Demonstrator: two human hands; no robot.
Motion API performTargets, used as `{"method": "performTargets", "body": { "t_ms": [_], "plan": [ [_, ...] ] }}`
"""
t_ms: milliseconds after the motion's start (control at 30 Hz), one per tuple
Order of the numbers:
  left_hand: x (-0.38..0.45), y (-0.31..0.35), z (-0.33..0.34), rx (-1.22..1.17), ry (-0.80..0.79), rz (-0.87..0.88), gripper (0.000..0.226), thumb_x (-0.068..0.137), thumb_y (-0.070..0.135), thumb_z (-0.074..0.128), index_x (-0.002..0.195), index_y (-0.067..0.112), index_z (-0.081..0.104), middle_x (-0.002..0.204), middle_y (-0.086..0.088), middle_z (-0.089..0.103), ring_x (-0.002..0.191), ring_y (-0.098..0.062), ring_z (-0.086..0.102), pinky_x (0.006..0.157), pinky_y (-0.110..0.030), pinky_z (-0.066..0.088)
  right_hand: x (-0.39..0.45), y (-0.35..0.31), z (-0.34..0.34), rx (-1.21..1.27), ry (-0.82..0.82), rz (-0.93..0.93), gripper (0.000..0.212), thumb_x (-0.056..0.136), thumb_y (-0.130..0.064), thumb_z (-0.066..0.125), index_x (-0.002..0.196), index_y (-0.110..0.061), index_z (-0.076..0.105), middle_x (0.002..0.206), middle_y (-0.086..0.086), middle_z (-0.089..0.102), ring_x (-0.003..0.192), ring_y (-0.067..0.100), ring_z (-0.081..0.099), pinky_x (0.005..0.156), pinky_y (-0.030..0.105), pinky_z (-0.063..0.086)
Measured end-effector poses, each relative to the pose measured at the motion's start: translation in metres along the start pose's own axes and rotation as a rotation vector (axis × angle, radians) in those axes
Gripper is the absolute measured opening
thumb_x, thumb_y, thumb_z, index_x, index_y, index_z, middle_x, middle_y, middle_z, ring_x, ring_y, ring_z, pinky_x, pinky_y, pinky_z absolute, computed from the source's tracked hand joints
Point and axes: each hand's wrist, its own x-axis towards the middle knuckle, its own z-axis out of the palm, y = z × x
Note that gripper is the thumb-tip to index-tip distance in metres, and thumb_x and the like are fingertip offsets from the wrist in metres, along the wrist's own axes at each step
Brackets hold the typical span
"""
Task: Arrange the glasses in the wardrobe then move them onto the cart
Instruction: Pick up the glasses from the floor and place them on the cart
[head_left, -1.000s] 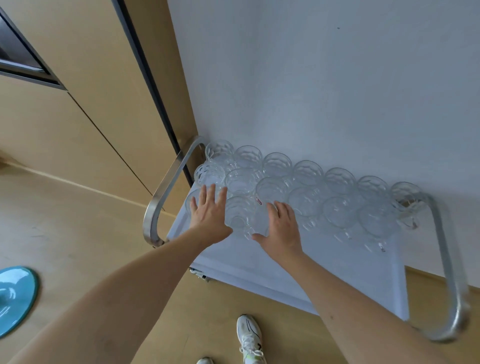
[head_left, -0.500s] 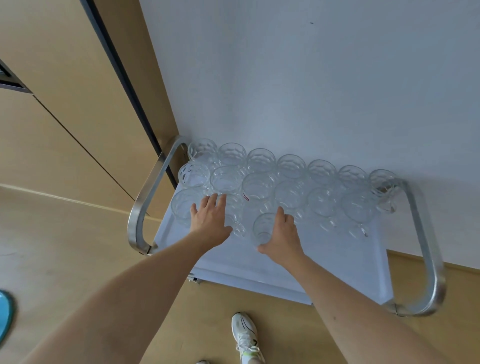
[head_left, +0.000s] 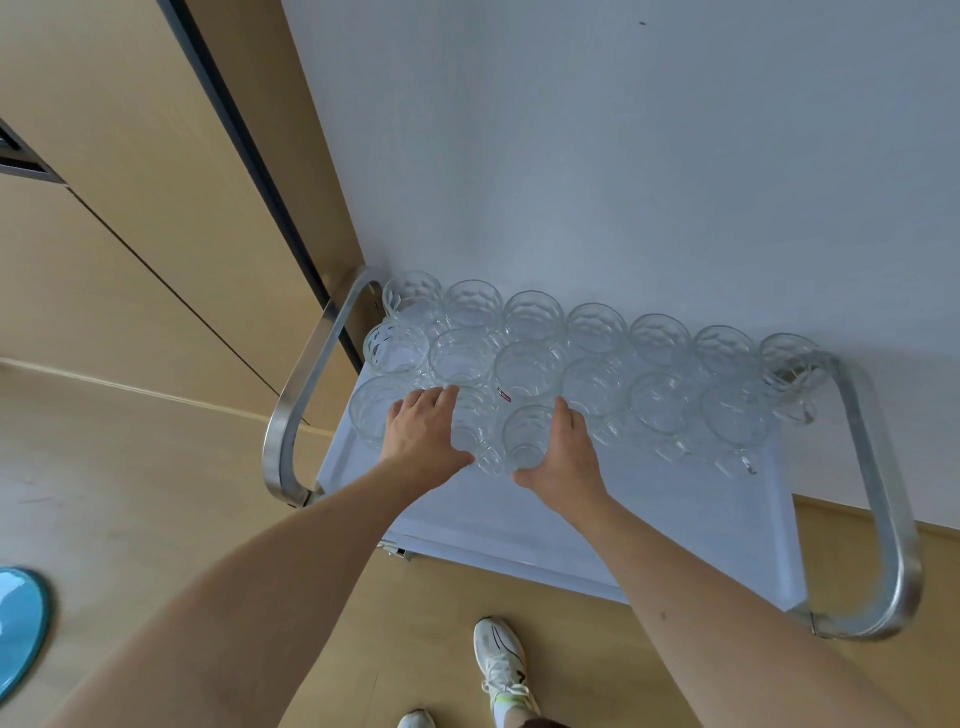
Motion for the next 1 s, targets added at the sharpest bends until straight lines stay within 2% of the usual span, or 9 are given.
{"method": "performTargets", "body": {
  "t_ms": [233,400,500,600,800,1000],
  "plan": [
    [0.001,-0.001,-0.001,0.012,0.010,0.023,0.092,0.073,0.051,0.081,0.148,0.021,0.037,0.146,0.000,0.051,0.138,-0.025,0.038,0.114,-0.042,0.030,0.007,-0.004,0.002,-0.024,-0.008,-0.031,0.117,0.068,-0.020,0.091,0.158,-0.011,0.015,0.149,0.013,0.021,0.131,0.032,0.043,0.097,0.025,0.038],
    [0.000,0.001,-0.001,0.035,0.001,0.040,0.095,0.074,0.054,0.080,0.149,0.023,0.031,0.149,-0.003,0.045,0.142,-0.027,0.032,0.114,-0.043,0.029,-0.002,-0.005,-0.001,-0.033,-0.021,-0.022,0.117,0.069,-0.028,0.092,0.158,-0.016,0.016,0.154,0.013,0.019,0.136,0.033,0.039,0.108,0.036,0.041],
    [-0.005,0.005,-0.003,0.043,-0.017,0.026,0.101,0.075,0.058,0.079,0.153,0.025,0.024,0.159,-0.009,0.032,0.149,-0.030,0.020,0.118,-0.046,0.024,-0.010,-0.008,-0.007,-0.055,-0.006,-0.025,0.116,0.071,-0.034,0.091,0.159,-0.017,0.016,0.160,0.014,0.017,0.144,0.034,0.030,0.114,0.042,0.037],
    [-0.008,0.011,-0.012,0.042,-0.012,0.037,0.102,0.078,0.060,0.076,0.156,0.025,0.021,0.163,-0.011,0.023,0.152,-0.032,0.014,0.120,-0.047,0.020,-0.016,-0.012,-0.018,-0.095,0.030,-0.024,0.112,0.073,-0.039,0.089,0.158,-0.020,0.019,0.162,0.012,0.017,0.146,0.035,0.026,0.113,0.045,0.036],
    [-0.018,0.029,-0.048,0.037,0.054,0.124,0.090,0.084,0.059,0.071,0.154,0.026,0.025,0.162,-0.001,0.027,0.148,-0.033,0.022,0.118,-0.050,0.028,-0.038,-0.021,-0.050,-0.120,0.110,-0.003,0.104,0.079,-0.045,0.083,0.158,-0.022,0.020,0.164,0.011,0.016,0.148,0.034,0.022,0.114,0.043,0.034],
    [-0.045,0.052,-0.084,0.003,0.115,0.221,0.087,0.086,0.058,0.068,0.155,0.025,0.027,0.163,-0.002,0.027,0.149,-0.032,0.022,0.118,-0.050,0.029,-0.081,-0.030,-0.085,-0.152,0.232,0.007,0.096,0.083,-0.047,0.078,0.158,-0.023,0.023,0.163,0.010,0.020,0.146,0.034,0.024,0.114,0.043,0.034]
  ]
}}
